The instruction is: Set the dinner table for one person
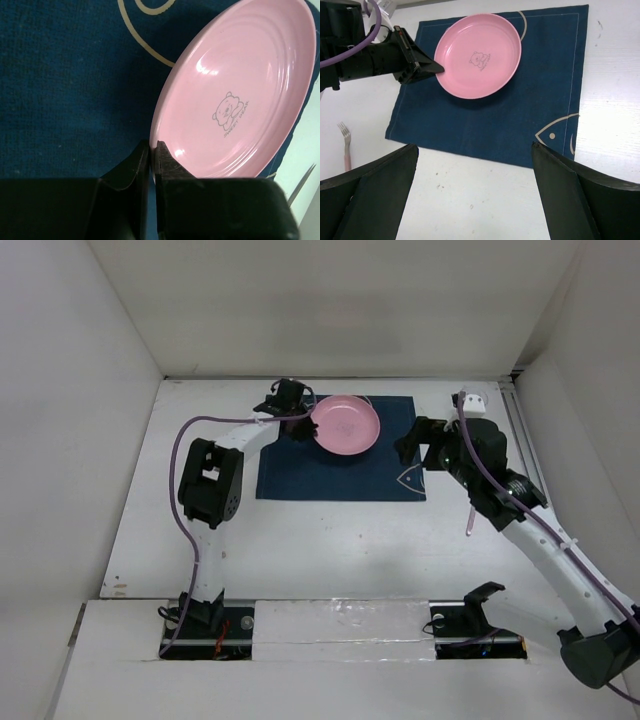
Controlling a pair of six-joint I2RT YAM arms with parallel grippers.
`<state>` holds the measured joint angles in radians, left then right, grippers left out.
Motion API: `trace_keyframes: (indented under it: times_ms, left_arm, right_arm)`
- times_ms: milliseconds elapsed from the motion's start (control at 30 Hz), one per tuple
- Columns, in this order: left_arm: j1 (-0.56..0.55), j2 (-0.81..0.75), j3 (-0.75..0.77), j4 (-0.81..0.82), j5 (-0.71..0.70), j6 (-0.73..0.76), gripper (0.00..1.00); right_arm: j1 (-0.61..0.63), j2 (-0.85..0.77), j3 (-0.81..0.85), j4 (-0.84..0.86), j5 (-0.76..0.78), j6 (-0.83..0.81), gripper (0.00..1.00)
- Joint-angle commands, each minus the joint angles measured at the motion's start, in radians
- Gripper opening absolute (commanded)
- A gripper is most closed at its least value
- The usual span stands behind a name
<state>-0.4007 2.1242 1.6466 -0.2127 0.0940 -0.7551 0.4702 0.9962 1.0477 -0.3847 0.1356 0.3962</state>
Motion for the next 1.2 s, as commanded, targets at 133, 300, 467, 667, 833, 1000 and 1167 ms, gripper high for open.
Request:
trace_keyframes:
  times_ms: [133, 300, 467, 667, 833, 1000, 1167]
  left_arm:
    - [-0.003, 0.017, 0.051, 0.041, 0.056, 0.016, 0.0]
    - [-0.003, 0.037, 0.051, 0.021, 0.047, 0.016, 0.0]
    - [-0.003, 0.019, 0.051, 0.006, 0.029, 0.005, 0.38]
    - [-0.003, -0.156, -0.115, 0.038, -0.027, -0.024, 0.88]
    - [-0.012, -0.353, -0.218, 0.038, -0.083, -0.035, 1.0]
    - [-0.012, -0.498, -0.323, 0.004, -0.148, -0.026, 1.0]
    - [-0.012, -0.676, -0.505, 0.015, -0.166, -0.015, 1.0]
  right_arm:
    - [-0.028, 0.035, -0.003, 0.024, 0.002, 0.003, 1.0]
    - [-0.038, 0.044, -0.003, 0.033, -0.016, 0.003, 1.0]
    - [-0.047, 0.055, -0.003, 0.043, -0.025, 0.003, 1.0]
    - [-0.139, 0.157, 0.017, 0.063, -0.044, 0.023, 1.0]
    - [-0.286, 0.376, 0.153, 0.041, -0.034, 0.036, 1.0]
    - [-0.393, 0.55, 0.333, -0.012, 0.071, 0.035, 1.0]
    - [-0.464, 0.711, 0.529, -0.101, 0.176, 0.059, 1.0]
